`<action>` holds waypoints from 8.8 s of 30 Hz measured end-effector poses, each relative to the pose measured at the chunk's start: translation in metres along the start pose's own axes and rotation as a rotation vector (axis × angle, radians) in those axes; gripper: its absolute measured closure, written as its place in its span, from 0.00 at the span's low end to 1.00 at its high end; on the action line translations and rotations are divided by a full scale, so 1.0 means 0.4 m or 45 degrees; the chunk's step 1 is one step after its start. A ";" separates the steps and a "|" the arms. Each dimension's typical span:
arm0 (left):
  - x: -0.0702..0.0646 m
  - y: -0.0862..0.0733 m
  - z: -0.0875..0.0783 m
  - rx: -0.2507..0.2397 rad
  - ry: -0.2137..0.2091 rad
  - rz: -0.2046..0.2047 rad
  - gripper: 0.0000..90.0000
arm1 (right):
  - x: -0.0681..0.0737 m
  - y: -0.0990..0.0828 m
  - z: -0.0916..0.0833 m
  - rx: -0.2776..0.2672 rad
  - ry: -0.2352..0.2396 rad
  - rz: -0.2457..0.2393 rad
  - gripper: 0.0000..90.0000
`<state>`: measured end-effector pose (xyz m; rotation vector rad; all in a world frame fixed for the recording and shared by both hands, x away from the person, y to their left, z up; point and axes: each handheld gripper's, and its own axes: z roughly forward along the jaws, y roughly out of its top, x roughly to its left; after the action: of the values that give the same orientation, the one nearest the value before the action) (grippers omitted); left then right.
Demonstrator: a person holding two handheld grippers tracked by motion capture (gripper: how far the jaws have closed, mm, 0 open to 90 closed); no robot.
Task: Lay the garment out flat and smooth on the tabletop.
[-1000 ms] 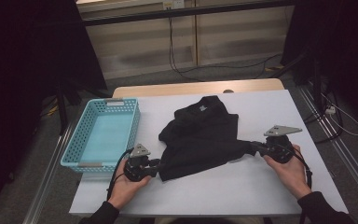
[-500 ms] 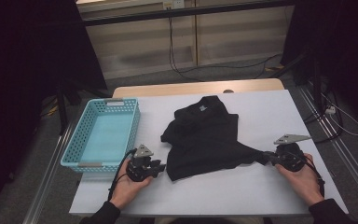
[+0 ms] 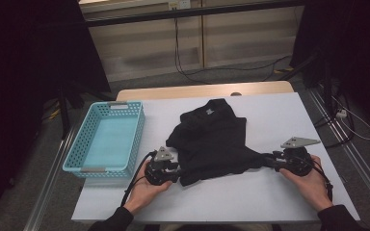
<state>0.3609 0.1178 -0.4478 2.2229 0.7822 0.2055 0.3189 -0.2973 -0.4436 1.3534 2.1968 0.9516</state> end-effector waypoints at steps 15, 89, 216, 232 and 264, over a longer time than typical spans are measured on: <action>-0.039 0.059 0.069 -0.010 0.015 0.100 0.70 | 0.011 -0.003 0.017 0.023 0.017 -0.028 0.61; 0.026 -0.070 -0.129 0.031 0.042 -0.111 0.92 | 0.020 0.001 0.041 0.027 0.082 -0.120 0.71; -0.063 -0.139 -0.207 0.022 -0.172 -0.023 1.00 | 0.176 -0.086 -0.134 0.101 0.415 -0.252 0.99; -0.113 -0.110 -0.187 -0.019 -0.191 0.049 0.85 | 0.235 -0.049 -0.114 -0.014 0.403 -0.353 0.74; -0.196 -0.083 -0.075 0.116 -0.257 0.268 0.70 | 0.391 -0.011 0.010 0.111 0.526 -0.556 0.88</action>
<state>0.2713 0.1072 -0.4432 2.3676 0.4569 0.0454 0.2470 -0.1585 -0.4459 0.6932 2.7108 1.0379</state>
